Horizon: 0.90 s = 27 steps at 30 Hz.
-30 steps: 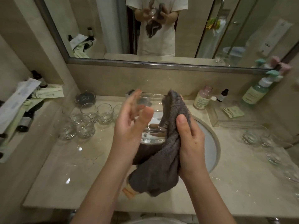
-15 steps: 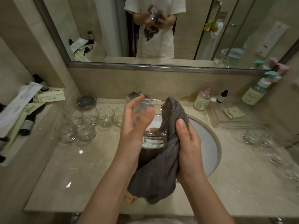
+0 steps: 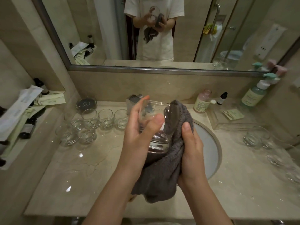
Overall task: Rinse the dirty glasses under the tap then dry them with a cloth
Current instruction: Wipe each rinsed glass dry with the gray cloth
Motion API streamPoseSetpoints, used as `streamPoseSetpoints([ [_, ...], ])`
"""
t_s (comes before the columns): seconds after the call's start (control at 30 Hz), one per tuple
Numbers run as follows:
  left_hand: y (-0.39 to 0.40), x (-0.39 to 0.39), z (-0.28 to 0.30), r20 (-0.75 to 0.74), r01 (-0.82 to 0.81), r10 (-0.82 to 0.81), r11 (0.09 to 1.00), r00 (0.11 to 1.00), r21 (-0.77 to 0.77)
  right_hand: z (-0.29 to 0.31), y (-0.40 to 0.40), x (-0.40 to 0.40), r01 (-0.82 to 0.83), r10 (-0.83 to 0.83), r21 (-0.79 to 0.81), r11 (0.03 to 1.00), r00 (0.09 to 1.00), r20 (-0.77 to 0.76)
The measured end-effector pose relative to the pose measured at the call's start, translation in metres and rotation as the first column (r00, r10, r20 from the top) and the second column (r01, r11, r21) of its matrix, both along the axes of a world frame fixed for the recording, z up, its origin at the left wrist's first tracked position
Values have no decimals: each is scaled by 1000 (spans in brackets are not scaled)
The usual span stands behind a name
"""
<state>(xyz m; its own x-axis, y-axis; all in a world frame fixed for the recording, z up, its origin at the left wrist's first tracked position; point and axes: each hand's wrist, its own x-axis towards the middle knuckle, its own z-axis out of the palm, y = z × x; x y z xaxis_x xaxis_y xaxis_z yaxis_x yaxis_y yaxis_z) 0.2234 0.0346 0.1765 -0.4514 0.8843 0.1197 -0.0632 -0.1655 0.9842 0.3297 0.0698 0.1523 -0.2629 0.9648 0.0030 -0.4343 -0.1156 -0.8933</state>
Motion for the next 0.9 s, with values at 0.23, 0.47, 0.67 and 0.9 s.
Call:
streamPoseSetpoints([
  [0.23, -6, 11, 2, -280, -210, 194, 977, 940, -27, 5, -3, 2, 49, -84, 214, 976, 984, 157],
  [0.47, -4, 1, 0, 82, 21, -21, 1000, 996, 3, 7, -7, 2, 53, -66, 135, 990, 993, 97],
  [0.67, -1, 6, -9, -40, -115, 113, 992, 993, -48, 3, -6, 1, 91, -100, 90, 992, 990, 100],
  [0.9, 3, 6, -12, 54, -86, 93, 989, 994, -118, -5, -7, 3, 101, -108, 63, 993, 985, 135],
])
